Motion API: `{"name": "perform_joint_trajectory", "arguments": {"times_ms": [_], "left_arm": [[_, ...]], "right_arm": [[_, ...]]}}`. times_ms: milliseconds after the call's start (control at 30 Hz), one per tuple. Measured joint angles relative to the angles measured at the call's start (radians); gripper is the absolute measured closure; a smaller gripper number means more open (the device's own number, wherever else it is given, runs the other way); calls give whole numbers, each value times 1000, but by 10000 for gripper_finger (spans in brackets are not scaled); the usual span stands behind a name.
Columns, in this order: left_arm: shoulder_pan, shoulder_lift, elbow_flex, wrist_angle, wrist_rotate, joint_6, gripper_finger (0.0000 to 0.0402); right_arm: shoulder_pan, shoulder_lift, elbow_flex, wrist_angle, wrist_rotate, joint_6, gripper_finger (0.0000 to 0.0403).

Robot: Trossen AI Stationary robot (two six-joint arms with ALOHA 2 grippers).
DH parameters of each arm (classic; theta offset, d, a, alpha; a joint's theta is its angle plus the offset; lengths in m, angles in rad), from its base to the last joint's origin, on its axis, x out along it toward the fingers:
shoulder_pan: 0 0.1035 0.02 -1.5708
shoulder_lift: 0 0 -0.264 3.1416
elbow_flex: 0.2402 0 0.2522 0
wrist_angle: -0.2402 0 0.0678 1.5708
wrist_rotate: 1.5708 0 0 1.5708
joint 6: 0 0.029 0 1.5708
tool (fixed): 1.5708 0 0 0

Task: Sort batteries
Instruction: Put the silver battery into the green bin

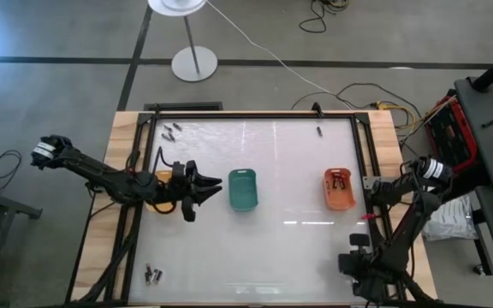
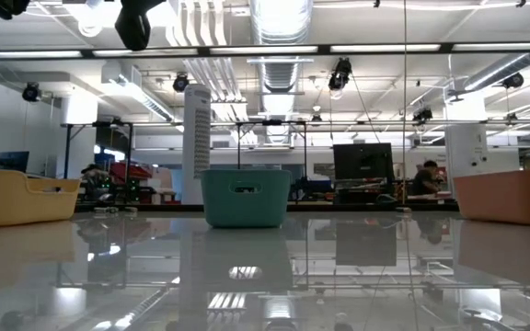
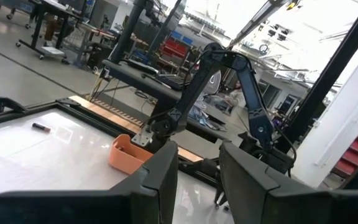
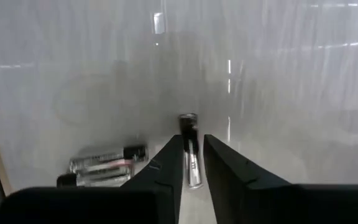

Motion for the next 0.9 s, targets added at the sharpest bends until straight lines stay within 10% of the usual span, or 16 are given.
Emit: {"name": "perform_joint_trajectory", "arguments": {"times_ms": [633, 900], "left_arm": [[-3, -54, 0, 9, 139, -24, 301], [-110, -97, 0, 154, 243, 81, 301]], "right_arm": [[-92, 87, 5, 69, -56, 19, 384], [-264, -119, 155, 0, 278, 10, 388]]}}
